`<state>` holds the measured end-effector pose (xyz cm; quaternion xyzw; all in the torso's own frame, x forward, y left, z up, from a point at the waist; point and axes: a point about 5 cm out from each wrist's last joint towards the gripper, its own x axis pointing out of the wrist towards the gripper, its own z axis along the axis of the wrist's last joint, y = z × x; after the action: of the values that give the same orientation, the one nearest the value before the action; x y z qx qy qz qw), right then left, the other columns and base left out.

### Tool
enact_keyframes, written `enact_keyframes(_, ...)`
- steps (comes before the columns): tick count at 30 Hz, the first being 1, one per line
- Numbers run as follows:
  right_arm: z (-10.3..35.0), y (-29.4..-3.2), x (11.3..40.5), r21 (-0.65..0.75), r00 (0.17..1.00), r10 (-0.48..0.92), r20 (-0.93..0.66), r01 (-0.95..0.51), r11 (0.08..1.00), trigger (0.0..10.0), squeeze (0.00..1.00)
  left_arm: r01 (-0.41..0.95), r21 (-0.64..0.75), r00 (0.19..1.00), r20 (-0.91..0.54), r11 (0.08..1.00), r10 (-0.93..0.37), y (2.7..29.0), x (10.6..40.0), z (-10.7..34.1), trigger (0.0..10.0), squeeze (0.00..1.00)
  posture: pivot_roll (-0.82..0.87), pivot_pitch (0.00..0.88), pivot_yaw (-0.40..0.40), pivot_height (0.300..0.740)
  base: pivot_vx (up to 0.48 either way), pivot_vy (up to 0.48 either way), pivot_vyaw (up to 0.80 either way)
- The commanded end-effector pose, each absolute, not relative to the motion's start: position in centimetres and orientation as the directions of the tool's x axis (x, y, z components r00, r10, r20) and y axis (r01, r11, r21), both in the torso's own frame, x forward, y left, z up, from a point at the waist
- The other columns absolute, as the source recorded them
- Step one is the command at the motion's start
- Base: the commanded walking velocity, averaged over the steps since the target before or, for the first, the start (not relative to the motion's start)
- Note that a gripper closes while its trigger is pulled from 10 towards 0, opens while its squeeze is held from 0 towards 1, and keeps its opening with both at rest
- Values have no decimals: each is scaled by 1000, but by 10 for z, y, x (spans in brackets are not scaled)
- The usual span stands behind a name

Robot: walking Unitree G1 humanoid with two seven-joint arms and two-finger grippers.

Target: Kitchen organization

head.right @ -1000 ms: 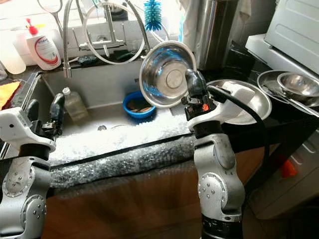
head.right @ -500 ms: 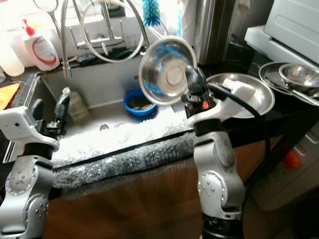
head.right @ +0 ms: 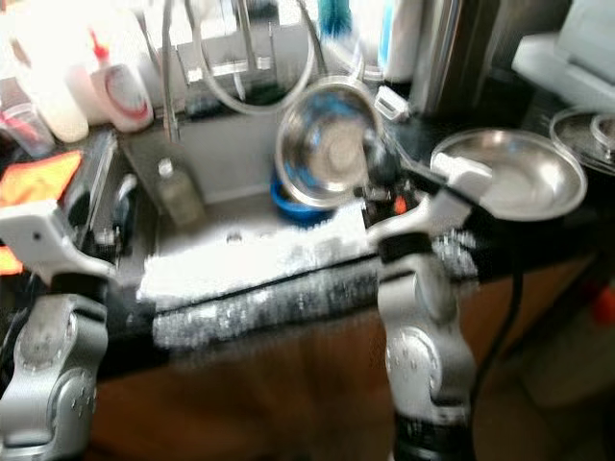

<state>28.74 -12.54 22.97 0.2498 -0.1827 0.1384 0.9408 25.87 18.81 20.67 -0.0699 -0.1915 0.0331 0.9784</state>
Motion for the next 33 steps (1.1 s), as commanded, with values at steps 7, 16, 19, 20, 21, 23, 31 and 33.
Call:
enact_keyframes(7, 237, -124, 287, 403, 880, 179, 440, -372, 836, 10000, 0, -17, -145, 926, 372, 989, 70, 186, 258, 208, 10000, 0, -144, 60, 102, 740, 0, 0, 0)
enact_keyframes(16, 236, -124, 287, 400, 878, 183, 442, -376, 836, 10000, 0, 50, -227, 936, 350, 973, 33, 180, 260, 207, 10000, 0, -143, 49, 105, 740, 0, 0, 0)
enact_keyframes(19, 236, -124, 288, 399, 878, 184, 441, -375, 836, 10000, 0, 58, -215, 938, 345, 975, 20, 178, 260, 206, 10000, 0, -144, 50, 105, 740, 0, 0, 0)
enact_keyframes(20, 236, -124, 288, 399, 878, 184, 441, -375, 836, 10000, 0, 58, -215, 938, 345, 975, 20, 178, 260, 206, 10000, 0, -144, 50, 105, 740, 0, 0, 0)
enact_keyframes(21, 236, -124, 288, 399, 879, 183, 440, -374, 837, 10000, 0, 61, -216, 939, 344, 975, 18, 177, 259, 205, 10000, 0, -144, 51, 106, 740, 0, 0, 0)
enact_keyframes(23, 236, -124, 288, 397, 880, 182, 439, -372, 839, 10000, 0, 56, -205, 941, 338, 977, 17, 177, 259, 203, 10000, 0, -144, 53, 105, 740, 0, 0, 0)
enact_keyframes(31, 237, -125, 288, 394, 878, 177, 444, -369, 842, 10000, 0, 58, -198, 946, 323, 979, 9, 177, 258, 200, 10000, 0, -143, 57, 104, 740, 0, 0, 0)
enact_keyframes(33, 237, -126, 288, 390, 877, 177, 446, -368, 844, 10000, 0, 57, -199, 947, 321, 978, 11, 177, 258, 199, 10000, 0, -143, 57, 104, 740, 0, 0, 0)
